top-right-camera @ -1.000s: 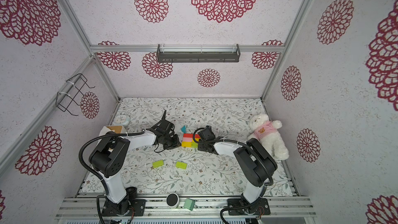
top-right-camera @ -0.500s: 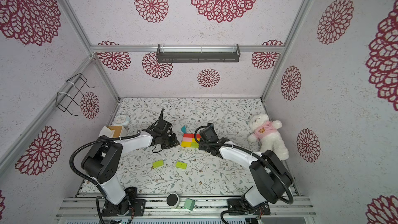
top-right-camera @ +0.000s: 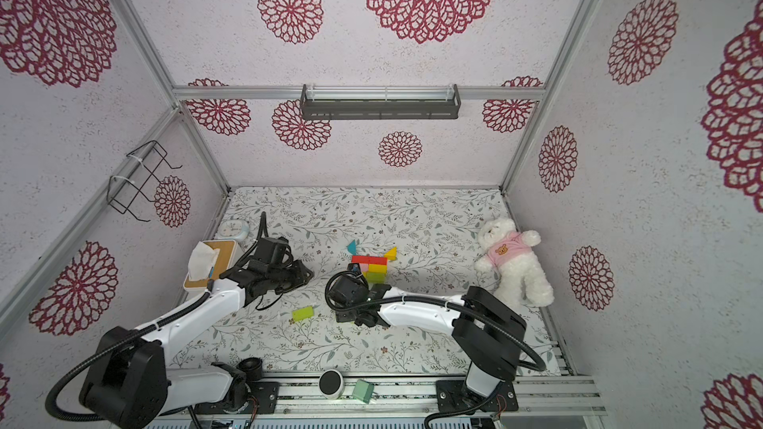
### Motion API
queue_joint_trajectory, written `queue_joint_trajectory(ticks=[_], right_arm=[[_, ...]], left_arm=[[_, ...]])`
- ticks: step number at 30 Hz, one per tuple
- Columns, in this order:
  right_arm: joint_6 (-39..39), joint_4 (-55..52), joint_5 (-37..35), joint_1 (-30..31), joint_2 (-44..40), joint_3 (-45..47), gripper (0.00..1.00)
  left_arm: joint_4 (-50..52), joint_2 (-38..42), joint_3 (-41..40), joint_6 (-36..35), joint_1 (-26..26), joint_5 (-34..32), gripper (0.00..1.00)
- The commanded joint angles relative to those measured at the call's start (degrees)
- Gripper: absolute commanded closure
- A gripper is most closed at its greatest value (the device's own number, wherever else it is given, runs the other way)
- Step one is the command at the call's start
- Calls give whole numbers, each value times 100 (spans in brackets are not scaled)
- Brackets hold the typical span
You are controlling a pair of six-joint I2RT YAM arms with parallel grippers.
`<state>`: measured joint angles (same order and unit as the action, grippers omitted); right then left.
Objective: Assemble a carrot with building blocks
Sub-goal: Pick up the building block from the center of the board.
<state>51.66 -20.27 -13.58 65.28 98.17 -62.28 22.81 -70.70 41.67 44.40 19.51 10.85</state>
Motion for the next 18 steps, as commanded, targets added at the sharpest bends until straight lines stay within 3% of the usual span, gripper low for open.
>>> queue_joint_trajectory(ticks=[1,6,12,18], right_arm=[[458,-617,-294,62,308,-442,24],[745,-1131,-383,82,706,-819,22],[988,-1303,-150,83,1002,-955,21],[1214,-1277,-49,99,915,-778,30]], left_arm=[[377,448,-238,-159,-220,13,74],[370,891,-436,-118,-331,119,73],[251,889,-465,-133,-362,297,72],[182,852,-476,-125,-380,401,72]])
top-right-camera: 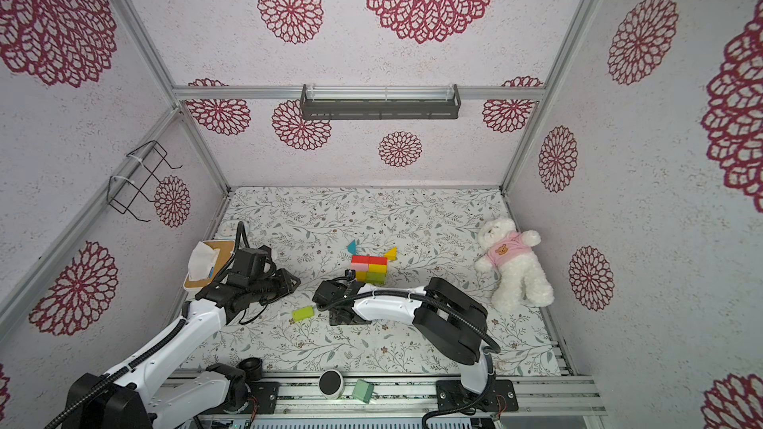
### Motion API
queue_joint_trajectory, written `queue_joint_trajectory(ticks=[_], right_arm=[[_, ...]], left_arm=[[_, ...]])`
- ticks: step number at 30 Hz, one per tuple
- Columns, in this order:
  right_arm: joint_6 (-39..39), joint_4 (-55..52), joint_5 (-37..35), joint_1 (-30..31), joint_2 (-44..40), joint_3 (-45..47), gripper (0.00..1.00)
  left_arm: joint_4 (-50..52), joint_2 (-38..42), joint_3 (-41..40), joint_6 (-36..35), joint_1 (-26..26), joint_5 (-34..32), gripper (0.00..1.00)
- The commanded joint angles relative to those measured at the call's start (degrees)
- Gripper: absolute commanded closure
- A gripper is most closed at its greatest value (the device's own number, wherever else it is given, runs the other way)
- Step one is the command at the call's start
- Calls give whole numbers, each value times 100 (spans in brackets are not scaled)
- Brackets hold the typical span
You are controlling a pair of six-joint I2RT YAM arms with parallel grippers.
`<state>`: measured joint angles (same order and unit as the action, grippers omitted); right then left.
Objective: Assemble a carrot with building blocks
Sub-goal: Pick up the building block from the center of the board.
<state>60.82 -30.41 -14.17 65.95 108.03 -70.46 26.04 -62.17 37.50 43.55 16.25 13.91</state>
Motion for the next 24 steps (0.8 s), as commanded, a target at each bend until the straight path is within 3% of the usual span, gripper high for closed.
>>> queue_joint_trajectory(ticks=[1,8,24], right_arm=[[308,-257,19,39,-74,49,32],[274,-241,40,32,-80,130,42],[-647,-10,-262,-911,-437,339,43]], left_arm=[[-149,-5,-58,-38,-65,114,72],[-153,-26,-58,-35,-79,146,72],[-95,-137,-32,-55,-92,60,71]])
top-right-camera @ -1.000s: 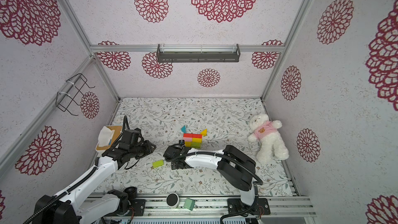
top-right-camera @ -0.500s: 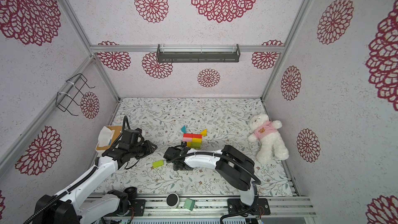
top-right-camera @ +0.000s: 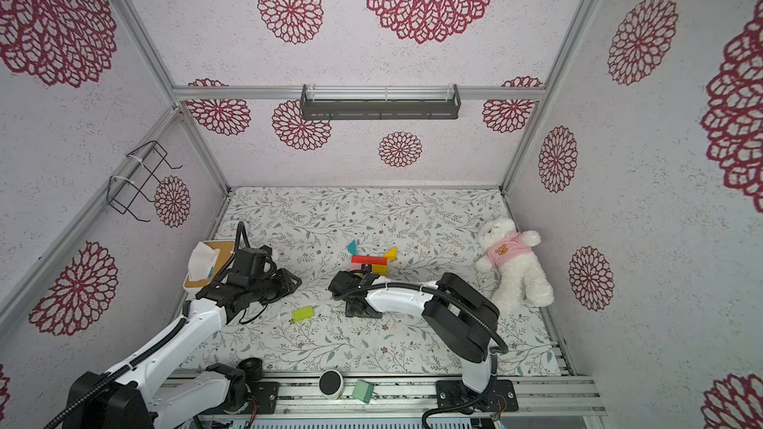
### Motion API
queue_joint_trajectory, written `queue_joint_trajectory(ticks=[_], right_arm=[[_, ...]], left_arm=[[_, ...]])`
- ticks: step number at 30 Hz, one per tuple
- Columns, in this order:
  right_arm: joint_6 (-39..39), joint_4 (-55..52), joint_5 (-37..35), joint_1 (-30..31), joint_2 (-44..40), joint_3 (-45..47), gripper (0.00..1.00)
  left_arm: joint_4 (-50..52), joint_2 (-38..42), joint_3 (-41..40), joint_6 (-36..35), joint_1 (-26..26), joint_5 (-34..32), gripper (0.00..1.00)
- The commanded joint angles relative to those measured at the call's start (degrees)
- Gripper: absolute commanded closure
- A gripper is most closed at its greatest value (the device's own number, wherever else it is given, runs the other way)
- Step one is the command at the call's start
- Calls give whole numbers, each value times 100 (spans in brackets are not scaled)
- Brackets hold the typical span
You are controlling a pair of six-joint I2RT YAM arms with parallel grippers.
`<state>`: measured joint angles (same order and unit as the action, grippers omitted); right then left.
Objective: Assemble a carrot with building blocks
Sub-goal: Pick up the building block from the center of the board, then assemble the building block at the center of the board.
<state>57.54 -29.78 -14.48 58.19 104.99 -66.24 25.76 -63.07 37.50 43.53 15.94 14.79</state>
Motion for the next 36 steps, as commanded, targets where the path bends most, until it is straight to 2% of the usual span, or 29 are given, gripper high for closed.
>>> queue_joint_trajectory(ticks=[1,7,14,36], right_arm=[[-389,-57,-234,-196,-104,-108,43],[-688,111,-192,-487,48,-270,43],[-918,96,-152,-549,369,-719,43],[-847,385,-55,-733,654,-803,41]], left_arm=[[-70,-67,-23,-55,-62,-21,71],[-69,-139,-14,-65,-81,-28,71],[-79,-201,3,-79,-118,-11,71],[-97,-223,-5,-70,-179,70,70]])
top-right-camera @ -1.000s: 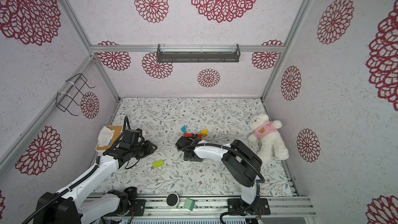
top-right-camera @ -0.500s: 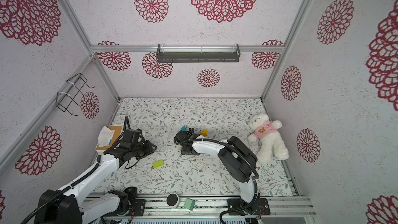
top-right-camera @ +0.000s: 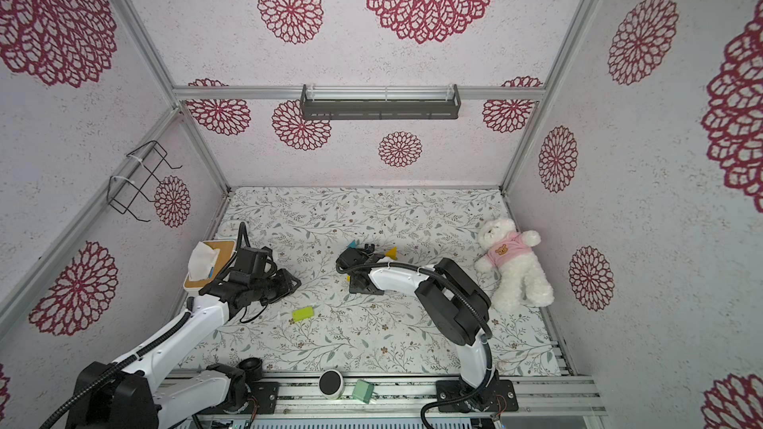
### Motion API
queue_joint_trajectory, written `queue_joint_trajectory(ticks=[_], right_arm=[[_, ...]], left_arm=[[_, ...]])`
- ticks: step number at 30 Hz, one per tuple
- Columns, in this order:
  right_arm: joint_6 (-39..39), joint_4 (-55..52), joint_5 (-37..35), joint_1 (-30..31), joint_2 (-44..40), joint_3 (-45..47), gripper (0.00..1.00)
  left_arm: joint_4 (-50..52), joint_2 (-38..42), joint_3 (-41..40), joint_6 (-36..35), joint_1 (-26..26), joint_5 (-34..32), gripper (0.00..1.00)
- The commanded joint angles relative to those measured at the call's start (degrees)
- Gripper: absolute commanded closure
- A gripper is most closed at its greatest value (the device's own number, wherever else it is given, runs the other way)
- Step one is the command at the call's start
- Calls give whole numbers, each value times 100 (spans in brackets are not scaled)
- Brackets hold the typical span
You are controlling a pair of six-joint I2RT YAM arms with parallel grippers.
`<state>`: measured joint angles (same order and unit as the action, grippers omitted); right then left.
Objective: Assemble a carrot with building blocks
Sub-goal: Assemble the building block at the center of the board.
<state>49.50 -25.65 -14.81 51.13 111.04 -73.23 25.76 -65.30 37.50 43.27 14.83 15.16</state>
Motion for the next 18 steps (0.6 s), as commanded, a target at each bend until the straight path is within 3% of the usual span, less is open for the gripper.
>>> queue_joint_trajectory(ticks=[1,10,18], right_arm=[[-45,-26,-21,-29,56,-110,40],[11,-63,-83,-38,-93,-25,27],[62,-106,-138,-16,-573,218,24]], left_arm=[[-97,-5,-5,-46,-63,34,70],[-106,-18,-5,-44,-70,51,71],[-100,-9,-5,-38,-72,71,70]])
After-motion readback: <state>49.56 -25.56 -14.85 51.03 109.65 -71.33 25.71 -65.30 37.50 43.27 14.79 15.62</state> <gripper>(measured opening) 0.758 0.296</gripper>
